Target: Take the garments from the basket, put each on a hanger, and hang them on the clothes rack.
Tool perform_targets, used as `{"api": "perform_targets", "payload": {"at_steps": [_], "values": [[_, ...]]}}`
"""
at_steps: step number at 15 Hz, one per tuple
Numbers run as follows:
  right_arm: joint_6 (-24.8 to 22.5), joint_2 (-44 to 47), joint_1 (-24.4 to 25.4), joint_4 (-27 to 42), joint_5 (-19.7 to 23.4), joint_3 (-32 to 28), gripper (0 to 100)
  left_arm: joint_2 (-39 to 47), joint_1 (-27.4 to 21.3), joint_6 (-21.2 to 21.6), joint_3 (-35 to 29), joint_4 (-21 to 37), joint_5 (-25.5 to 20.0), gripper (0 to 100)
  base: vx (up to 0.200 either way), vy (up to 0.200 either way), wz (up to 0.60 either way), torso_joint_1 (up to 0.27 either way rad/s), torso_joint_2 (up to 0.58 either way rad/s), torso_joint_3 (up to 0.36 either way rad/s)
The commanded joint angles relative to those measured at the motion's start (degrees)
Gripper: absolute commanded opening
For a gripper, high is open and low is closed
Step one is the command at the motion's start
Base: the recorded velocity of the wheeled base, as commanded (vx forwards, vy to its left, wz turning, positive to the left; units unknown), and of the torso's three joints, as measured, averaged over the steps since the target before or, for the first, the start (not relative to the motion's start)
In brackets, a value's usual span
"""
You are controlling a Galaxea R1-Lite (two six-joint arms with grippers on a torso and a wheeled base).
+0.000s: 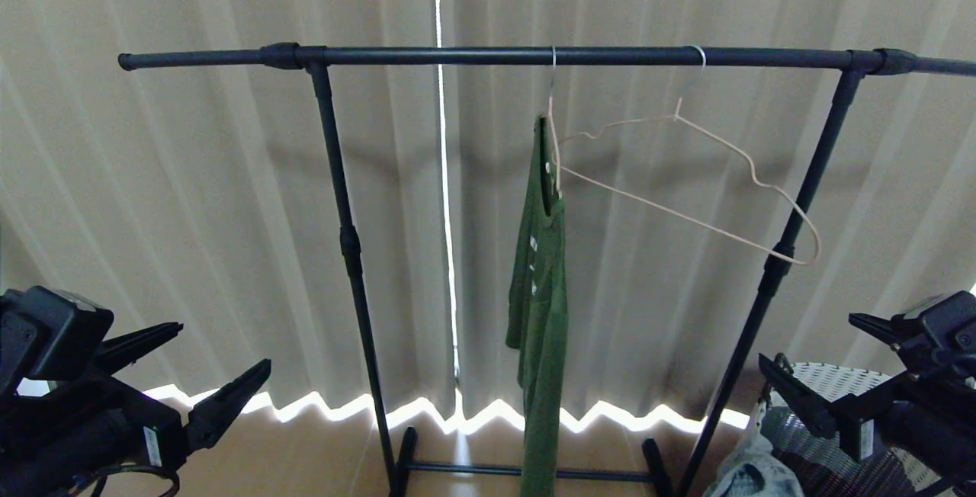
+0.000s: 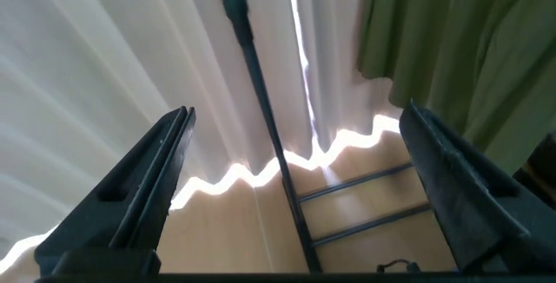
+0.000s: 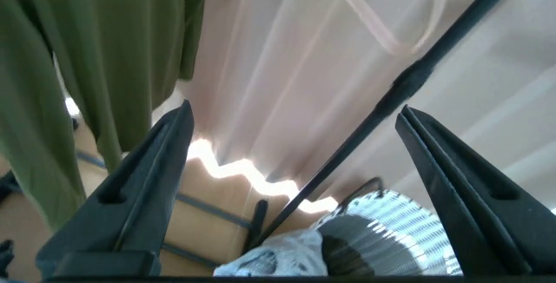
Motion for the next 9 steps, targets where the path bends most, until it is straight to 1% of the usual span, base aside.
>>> {"api": "perform_targets", "payload": {"at_steps": [1,9], "values": [[-0.03,0.15,0.04,-0.01,0.01,0.08,100,0.17,-1.07,0.02,0.25,0.01,-0.01,100,0.000,0.000,0.00,-0.207,0.48,0.246],[-0.03,0.59,0.04,0.08,0.01,0.25,100,0.17,-0.98,0.02,0.16,0.01,0.08,100,0.000,0.000,0.00,-0.203,0.46,0.264]]}}
